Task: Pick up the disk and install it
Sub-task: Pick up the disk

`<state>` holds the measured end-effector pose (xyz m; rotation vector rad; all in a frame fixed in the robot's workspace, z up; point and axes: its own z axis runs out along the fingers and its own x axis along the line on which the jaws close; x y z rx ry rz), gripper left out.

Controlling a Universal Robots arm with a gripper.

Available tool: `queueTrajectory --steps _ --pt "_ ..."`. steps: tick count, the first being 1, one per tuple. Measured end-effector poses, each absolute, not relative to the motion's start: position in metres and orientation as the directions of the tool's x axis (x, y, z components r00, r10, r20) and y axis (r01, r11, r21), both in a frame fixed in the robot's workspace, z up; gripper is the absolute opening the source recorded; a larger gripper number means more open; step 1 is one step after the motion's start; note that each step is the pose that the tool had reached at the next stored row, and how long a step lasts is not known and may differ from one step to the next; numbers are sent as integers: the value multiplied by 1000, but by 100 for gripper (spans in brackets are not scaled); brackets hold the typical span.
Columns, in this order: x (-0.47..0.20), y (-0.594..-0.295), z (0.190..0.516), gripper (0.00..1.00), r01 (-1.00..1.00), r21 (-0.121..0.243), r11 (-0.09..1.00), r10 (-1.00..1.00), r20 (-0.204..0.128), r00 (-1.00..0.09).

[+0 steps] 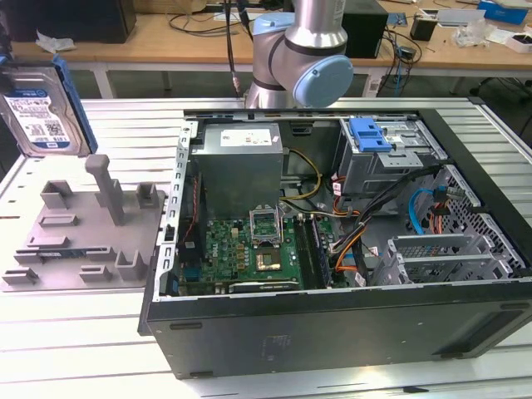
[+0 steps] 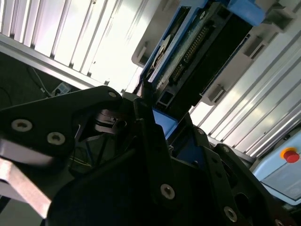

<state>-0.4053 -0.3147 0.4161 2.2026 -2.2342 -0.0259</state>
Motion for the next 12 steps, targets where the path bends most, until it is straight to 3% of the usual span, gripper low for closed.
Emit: queueTrajectory --steps 12 --pt "-405 -315 455 37 -1000 15 14 -1000 -9 -14"
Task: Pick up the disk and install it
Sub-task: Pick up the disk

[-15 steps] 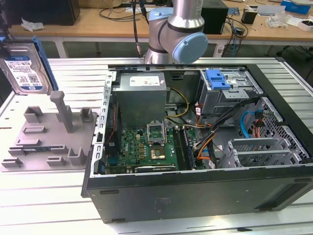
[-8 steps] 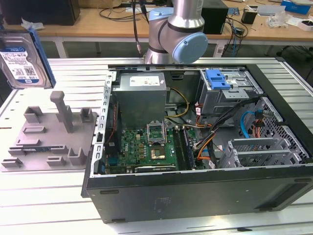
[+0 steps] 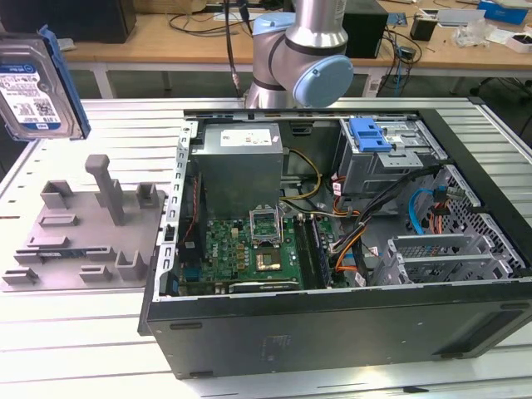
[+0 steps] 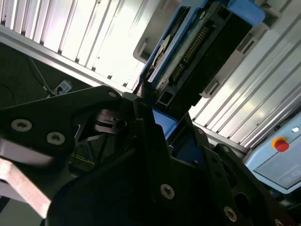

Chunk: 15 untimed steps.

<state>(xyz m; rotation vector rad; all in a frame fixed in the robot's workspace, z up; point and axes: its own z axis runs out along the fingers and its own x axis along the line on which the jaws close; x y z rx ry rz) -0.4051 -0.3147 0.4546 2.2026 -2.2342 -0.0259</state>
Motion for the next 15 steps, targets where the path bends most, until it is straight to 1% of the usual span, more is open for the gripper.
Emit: queueTrajectory --steps 7,15 --pt "-405 -315 478 37 -1000 15 14 -1000 -9 -14" --pt "-405 -315 480 37 -1000 15 14 -1000 -9 -14"
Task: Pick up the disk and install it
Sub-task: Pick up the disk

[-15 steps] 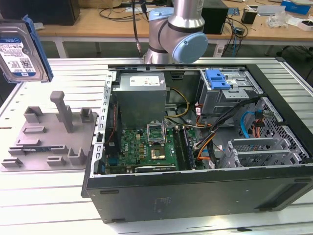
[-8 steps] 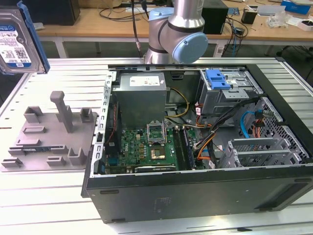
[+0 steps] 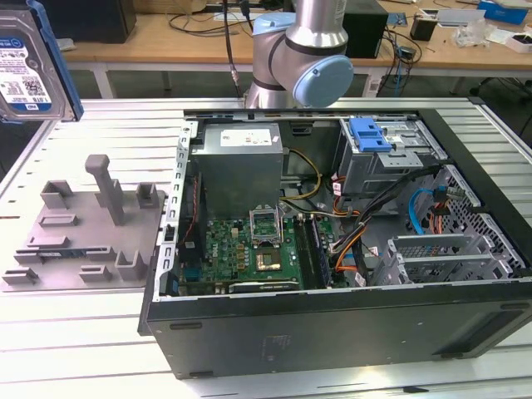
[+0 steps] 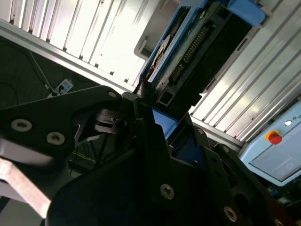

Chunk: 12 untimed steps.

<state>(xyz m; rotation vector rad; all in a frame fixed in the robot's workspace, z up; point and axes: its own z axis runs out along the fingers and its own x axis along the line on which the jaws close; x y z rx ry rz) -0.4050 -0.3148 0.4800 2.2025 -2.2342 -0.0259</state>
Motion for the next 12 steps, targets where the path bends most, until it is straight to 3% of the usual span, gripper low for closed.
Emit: queueTrajectory --steps 12 --pt "-403 -318 480 37 -1000 15 14 -1000 -9 -14"
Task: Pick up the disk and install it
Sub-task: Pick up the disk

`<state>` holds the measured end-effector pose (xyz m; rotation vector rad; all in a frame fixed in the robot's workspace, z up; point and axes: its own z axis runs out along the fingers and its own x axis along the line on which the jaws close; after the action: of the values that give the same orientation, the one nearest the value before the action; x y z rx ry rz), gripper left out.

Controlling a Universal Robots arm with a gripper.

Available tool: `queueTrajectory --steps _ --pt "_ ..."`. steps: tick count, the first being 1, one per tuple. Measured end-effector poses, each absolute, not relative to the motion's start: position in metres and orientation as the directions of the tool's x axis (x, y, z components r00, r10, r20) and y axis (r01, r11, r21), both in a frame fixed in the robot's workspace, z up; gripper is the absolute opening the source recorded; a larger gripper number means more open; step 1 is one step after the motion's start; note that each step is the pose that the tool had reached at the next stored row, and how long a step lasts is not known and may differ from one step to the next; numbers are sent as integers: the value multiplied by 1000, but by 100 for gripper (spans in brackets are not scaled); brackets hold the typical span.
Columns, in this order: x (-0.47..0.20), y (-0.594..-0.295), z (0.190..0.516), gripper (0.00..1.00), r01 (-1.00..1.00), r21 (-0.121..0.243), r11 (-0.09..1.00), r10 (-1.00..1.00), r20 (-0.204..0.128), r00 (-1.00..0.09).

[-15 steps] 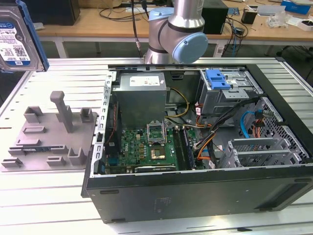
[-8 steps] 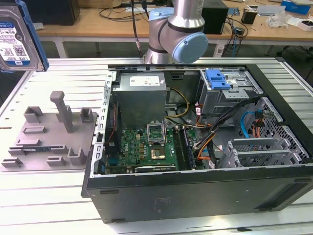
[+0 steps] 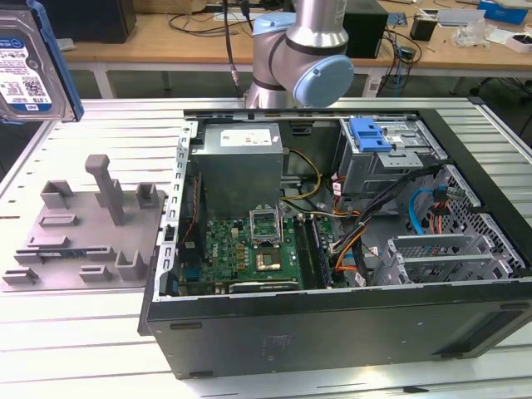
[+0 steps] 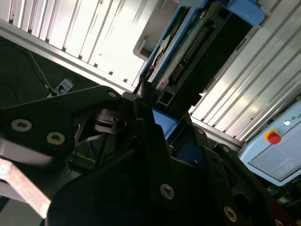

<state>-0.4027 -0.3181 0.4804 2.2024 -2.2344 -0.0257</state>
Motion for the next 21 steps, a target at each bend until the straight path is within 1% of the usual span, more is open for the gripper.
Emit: queueTrajectory --steps 21 --pt "-351 -348 485 37 -1000 23 15 -1000 -8 -15"
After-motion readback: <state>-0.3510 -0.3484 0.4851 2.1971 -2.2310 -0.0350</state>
